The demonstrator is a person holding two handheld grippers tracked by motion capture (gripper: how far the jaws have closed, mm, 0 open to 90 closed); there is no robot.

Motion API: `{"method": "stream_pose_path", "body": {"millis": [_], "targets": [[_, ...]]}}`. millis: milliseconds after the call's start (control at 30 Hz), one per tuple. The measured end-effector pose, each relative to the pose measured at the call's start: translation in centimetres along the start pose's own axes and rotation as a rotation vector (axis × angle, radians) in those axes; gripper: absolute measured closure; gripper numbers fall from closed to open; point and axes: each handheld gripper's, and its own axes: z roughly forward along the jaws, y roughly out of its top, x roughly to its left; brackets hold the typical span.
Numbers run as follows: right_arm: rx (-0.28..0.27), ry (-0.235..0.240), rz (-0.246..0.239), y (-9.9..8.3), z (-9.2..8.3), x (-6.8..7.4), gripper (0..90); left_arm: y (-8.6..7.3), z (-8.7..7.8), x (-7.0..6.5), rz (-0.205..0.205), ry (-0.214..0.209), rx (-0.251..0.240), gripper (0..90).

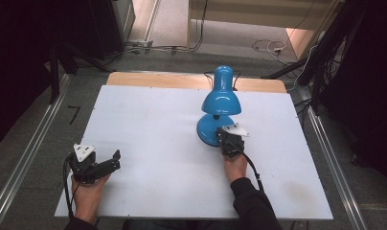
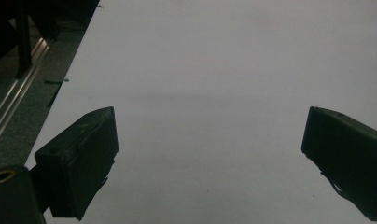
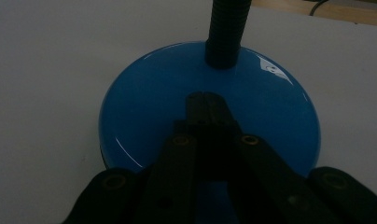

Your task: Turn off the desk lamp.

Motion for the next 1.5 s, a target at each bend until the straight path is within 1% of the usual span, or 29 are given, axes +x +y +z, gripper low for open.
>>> {"method": "stream_pose_path", "body": {"millis": [67,200,300,333,367,467,500,533,567,600,633,667,700,900,1000,1033,1067,1133,1200,1333,1467,1500], "targets": [[-0.002,0.004,-0.003,0.0,0.0,0.0,88.2,0.0,0.0,0.1,-0.001,-0.001,0.003,4.3],[-0.005,0.008,0.013,0.1,0.1,-0.2,88.1,0.0,0.0,0.1,-0.003,0.0,0.0,4.3],[-0.003,0.019,0.047,0.1,0.1,-0.6,87.8,0.0,0.0,0.1,-0.009,0.002,-0.004,4.3],[-0.006,0.023,0.059,0.2,0.1,-0.8,84.3,0.0,0.0,0.2,-0.009,0.003,-0.004,4.3],[-0.006,0.023,0.059,0.2,0.1,-0.8,84.3,0.0,0.0,0.2,-0.009,0.003,-0.004,4.3],[-0.011,0.037,0.072,0.3,0.1,-1.1,78.1,0.0,-0.1,0.2,-0.009,0.003,-0.006,4.3],[-0.011,0.042,0.076,0.3,0.1,-1.3,72.0,0.0,-0.1,0.2,-0.009,0.004,-0.005,4.3],[-0.011,0.042,0.076,0.3,0.1,-1.3,72.0,0.0,-0.2,0.3,-0.008,0.006,-0.003,4.3],[-0.01,0.046,0.069,0.3,0.0,-1.3,67.0,0.0,-0.2,0.3,-0.009,0.006,-0.005,4.3],[-0.01,0.045,0.063,0.3,0.0,-1.3,64.3,0.0,-0.2,0.4,-0.011,0.007,-0.005,4.3],[-0.01,0.045,0.063,0.3,0.0,-1.3,64.3,0.0,-0.2,0.4,-0.012,0.008,-0.007,4.3],[-0.009,0.044,0.049,0.3,0.0,-1.3,60.1,0.0,-0.2,0.4,-0.013,0.008,-0.009,4.3],[-0.006,0.042,0.046,0.3,0.0,-1.4,58.2,0.0,-0.3,0.4,-0.014,0.01,-0.008,4.3],[-0.003,0.043,0.038,0.2,-0.3,-1.9,54.1,-0.1,-0.2,0.4,-0.014,0.009,-0.009,4.3],[-0.008,0.047,0.041,0.3,-0.7,-2.3,51.2,0.0,-0.2,0.4,-0.012,0.01,-0.005,4.3],[-0.006,0.051,0.044,0.3,-0.9,-2.7,49.8,0.0,-0.2,0.4,-0.011,0.01,-0.005,4.3],[-0.006,0.051,0.044,0.3,-0.9,-2.7,49.8,0.0,-0.2,0.4,-0.01,0.01,-0.005,4.3],[0.002,0.066,0.059,0.3,-1.2,-3.2,47.5,0.0,-0.2,0.3,-0.01,0.009,-0.005,4.3],[0.003,0.07,0.062,0.3,-1.3,-3.3,47.2,-0.1,-0.2,0.3,-0.01,0.009,-0.005,4.3],[0.018,0.084,0.065,0.3,-1.8,-3.6,46.2,0.0,-0.2,0.3,-0.011,0.01,-0.004,4.3],[0.033,0.101,0.058,0.3,-2.2,-4.0,40.0,0.0,-0.2,0.4,-0.013,0.011,-0.004,4.3],[0.033,0.101,0.058,0.3,-2.2,-4.0,40.0,0.0,-0.2,0.4,-0.013,0.011,-0.003,4.3]]}}
